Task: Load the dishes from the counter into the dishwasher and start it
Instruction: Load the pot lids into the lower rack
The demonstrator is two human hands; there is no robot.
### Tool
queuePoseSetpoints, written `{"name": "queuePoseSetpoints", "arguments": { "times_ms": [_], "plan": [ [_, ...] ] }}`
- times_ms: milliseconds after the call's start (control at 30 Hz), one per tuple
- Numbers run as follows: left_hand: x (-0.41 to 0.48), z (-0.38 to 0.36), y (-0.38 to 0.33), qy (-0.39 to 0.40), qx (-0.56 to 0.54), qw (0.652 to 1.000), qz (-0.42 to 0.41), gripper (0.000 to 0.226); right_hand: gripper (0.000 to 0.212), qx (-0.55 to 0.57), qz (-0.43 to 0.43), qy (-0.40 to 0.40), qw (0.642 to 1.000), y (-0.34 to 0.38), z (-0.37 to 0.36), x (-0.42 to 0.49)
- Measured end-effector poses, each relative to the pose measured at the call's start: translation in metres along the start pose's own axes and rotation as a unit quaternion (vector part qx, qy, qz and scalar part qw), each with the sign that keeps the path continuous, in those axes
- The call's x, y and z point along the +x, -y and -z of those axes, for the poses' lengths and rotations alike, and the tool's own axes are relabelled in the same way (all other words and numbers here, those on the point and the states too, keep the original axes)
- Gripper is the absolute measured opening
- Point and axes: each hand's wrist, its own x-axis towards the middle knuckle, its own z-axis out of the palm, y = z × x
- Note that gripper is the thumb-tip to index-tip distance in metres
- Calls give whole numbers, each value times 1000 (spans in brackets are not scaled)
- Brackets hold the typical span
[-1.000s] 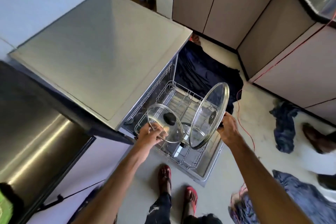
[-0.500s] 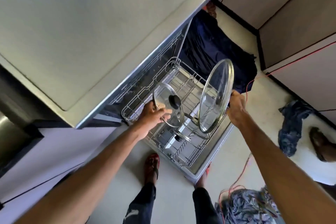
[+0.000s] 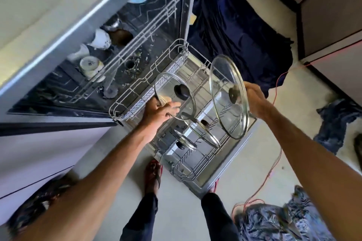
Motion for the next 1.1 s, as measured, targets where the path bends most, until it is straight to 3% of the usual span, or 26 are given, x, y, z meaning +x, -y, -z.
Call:
{"name": "queuePoseSetpoints", "arguments": {
  "times_ms": [67, 133, 167, 200, 267, 333, 533, 600, 733, 833, 967, 1033, 1100],
  "plan": [
    [2, -11, 3, -21, -27, 999, 7, 10, 39, 6, -9, 38, 999, -8, 11, 12],
    [8, -20, 7, -40, -55, 998, 10, 43, 15, 15, -25, 96, 995, -13, 19, 27],
    [12, -22, 9, -45, -63, 997, 19, 56, 13, 18, -31, 125, 991, -23, 25, 39],
    [14, -25, 11, -47, -71, 996, 20, 54, 19, 15, -40, 129, 991, -29, 28, 49],
    [21, -32, 17, -58, -69, 996, 25, 37, 8, 2, -54, 122, 991, -29, 27, 59],
    [26, -36, 22, -80, -68, 994, 34, 39, 18, -32, -67, 103, 992, -34, 24, 69],
    [40, -40, 37, -87, -86, 991, 46, 52, 18, -47, -87, 191, 977, -57, 19, 91],
    [44, -41, 42, -88, -86, 991, 51, 45, 21, -20, -84, 212, 973, -66, 21, 98],
    [51, -45, 45, -91, -79, 991, 59, 40, 15, -66, -159, 172, 970, -68, 22, 120],
    [56, -48, 44, -90, -87, 990, 60, 45, 22, -19, -114, 265, 957, -66, 23, 130],
    [59, -53, 41, -102, -88, 989, 60, 54, 19, 48, -52, 413, 908, -82, 27, 135],
    [60, -53, 41, -113, -90, 987, 72, 53, 41, 52, -62, 412, 908, -94, 29, 130],
    [62, -51, 44, -118, -82, 986, 83, 47, 37, 65, -81, 396, 912, -98, 32, 121]
  ]
}}
